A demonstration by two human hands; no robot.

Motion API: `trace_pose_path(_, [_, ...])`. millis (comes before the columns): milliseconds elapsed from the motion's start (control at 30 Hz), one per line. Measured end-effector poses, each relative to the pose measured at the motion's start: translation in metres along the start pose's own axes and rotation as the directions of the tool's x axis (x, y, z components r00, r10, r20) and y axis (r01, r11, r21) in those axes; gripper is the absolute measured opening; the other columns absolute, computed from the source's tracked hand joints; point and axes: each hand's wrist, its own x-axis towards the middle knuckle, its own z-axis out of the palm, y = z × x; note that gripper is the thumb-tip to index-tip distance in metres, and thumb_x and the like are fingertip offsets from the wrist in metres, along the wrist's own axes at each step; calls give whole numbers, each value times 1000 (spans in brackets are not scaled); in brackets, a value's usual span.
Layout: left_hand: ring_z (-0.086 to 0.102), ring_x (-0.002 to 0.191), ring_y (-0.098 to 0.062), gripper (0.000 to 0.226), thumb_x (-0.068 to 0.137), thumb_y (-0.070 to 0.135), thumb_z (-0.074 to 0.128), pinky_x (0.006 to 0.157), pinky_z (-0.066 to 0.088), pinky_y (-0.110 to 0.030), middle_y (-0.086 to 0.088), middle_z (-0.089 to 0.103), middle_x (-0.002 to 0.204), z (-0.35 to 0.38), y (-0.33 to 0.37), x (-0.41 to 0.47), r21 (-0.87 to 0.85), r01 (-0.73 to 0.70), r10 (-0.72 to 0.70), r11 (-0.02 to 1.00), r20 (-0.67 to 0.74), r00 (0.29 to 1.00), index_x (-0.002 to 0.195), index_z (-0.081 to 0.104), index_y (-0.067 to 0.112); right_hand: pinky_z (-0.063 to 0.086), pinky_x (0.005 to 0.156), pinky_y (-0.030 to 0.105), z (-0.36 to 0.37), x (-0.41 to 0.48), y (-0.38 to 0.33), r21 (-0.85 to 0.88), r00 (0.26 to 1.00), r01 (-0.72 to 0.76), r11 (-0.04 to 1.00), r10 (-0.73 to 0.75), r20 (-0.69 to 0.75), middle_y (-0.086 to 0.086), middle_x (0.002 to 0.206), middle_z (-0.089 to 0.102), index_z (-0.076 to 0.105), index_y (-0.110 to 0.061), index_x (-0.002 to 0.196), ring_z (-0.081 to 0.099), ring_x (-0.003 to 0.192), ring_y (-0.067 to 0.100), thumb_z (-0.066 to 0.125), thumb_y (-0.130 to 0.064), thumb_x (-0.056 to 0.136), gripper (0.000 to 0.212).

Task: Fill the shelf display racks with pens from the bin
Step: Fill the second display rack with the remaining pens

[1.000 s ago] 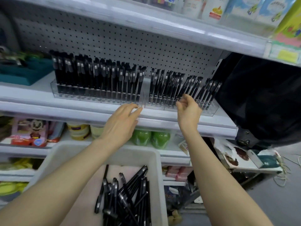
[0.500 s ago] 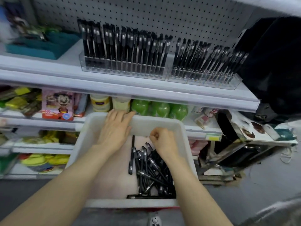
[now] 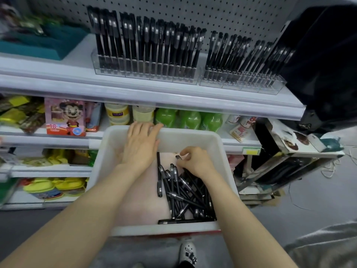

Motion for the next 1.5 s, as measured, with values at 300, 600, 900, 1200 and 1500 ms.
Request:
trace_pose_path(300, [52, 112, -32, 48, 95, 41, 40, 104, 36, -46, -8, 61, 122, -11, 5, 15, -21, 18, -16, 1000, 92, 996, 135, 54, 19, 49, 52, 22, -66, -2, -19, 414, 998, 67, 908, -69, -9, 3, 81, 65, 60, -15, 93, 62, 64, 11, 71, -22, 89, 13])
trace_pose_path(600, [49, 122, -27, 40, 96, 21, 56, 95, 47, -42, -7, 54, 133, -42, 82, 118, -137, -117, 108, 984, -68, 992, 136, 54, 13, 57, 73, 42, -186, 36, -6, 421, 944, 289, 860, -184, -273, 19, 83, 71, 50, -8, 104, 65, 67, 24, 57, -11, 96, 11])
trace_pose_path(900, [45, 123, -30, 47, 91, 7, 62, 86, 52, -41, -11, 50, 135, -21, 132, 207, 17, -186, 186, 982, -64, 980, 136, 51, 5, 57, 79, 41, -301, 87, 4, 141, 657, 411, 901, -185, -731, -2, 81, 71, 65, -13, 93, 69, 76, 15, 67, -27, 88, 15])
trace_pose_path(1200, [44, 110, -24, 55, 80, 2, 70, 79, 53, -34, -3, 52, 122, 1, 135, 210, 23, -95, 97, 995, -115, 989, 132, 54, 10, 56, 88, 35, -298, 130, -10, 132, 696, 433, 892, -237, -678, 3, 100, 73, 68, -7, 116, 70, 88, 17, 67, -25, 91, 31])
trace_pose_path(1500, [46, 105, -24, 66, 69, -3, 78, 84, 53, -33, -5, 55, 118, 9, 134, 208, 43, -110, 115, 993, -158, 981, 130, 55, 8, 51, 74, 24, -272, 148, -3, 45, 753, 358, 933, -260, -605, 9, 107, 72, 65, -8, 122, 68, 83, 22, 61, -21, 96, 30])
